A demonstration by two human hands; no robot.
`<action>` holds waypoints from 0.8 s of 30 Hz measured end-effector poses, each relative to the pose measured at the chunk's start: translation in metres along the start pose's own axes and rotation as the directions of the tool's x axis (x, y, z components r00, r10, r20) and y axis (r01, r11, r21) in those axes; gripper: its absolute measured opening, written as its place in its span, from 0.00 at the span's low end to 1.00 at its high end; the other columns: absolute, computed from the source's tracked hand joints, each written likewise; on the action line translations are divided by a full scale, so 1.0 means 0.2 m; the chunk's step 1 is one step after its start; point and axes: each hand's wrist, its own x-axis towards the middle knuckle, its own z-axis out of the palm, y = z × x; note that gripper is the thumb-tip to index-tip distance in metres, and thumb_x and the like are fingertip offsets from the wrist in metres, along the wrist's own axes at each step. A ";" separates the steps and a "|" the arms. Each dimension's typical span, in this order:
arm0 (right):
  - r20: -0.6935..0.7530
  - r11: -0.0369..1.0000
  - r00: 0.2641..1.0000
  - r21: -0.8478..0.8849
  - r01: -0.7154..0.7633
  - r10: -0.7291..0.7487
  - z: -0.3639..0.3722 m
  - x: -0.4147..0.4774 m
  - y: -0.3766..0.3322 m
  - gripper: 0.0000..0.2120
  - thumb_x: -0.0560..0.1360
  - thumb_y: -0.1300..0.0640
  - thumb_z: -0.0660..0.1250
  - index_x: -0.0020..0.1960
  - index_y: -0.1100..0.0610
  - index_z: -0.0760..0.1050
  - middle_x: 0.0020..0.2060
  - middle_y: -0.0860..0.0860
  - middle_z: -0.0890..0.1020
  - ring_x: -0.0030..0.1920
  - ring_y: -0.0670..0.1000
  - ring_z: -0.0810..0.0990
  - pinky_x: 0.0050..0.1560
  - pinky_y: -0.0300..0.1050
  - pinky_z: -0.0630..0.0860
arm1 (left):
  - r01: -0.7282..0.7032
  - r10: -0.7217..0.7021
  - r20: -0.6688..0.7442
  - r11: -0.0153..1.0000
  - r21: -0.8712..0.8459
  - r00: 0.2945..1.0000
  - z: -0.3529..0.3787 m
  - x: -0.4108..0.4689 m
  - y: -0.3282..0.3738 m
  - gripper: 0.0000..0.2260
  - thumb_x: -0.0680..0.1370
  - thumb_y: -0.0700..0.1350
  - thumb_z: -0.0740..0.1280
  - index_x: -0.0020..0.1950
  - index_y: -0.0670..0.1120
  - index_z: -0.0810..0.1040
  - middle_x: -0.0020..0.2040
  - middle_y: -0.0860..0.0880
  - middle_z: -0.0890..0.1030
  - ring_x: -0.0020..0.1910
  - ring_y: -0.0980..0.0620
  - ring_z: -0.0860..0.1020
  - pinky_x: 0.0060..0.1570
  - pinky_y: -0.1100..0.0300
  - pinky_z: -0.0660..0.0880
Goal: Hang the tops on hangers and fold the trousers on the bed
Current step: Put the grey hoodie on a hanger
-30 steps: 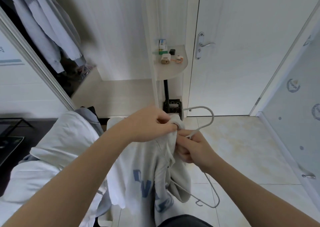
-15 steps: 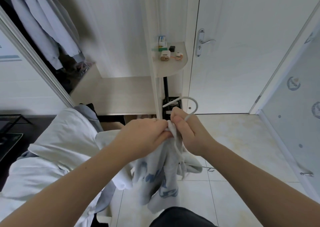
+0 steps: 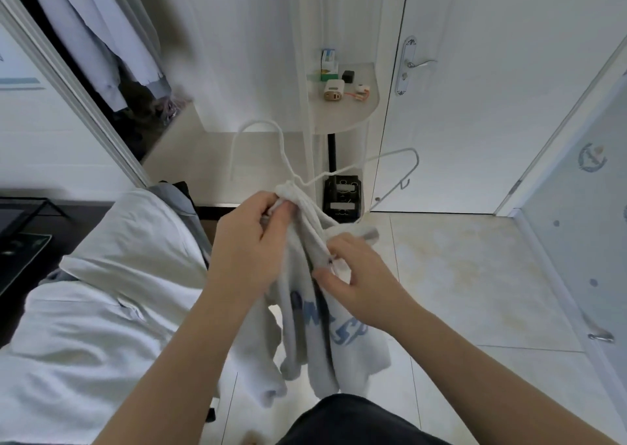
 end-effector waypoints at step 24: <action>0.414 0.695 0.894 -0.694 0.188 0.172 -0.30 -0.09 0.51 0.07 0.76 0.46 0.59 0.48 0.46 0.75 0.49 0.40 0.78 0.65 0.43 0.72 0.76 0.59 0.38 | 0.002 -0.071 0.378 0.984 0.181 0.923 -0.25 -0.19 -0.37 0.13 0.80 0.53 0.66 0.40 0.50 0.83 0.30 0.49 0.79 0.33 0.48 0.76 0.34 0.60 0.71</action>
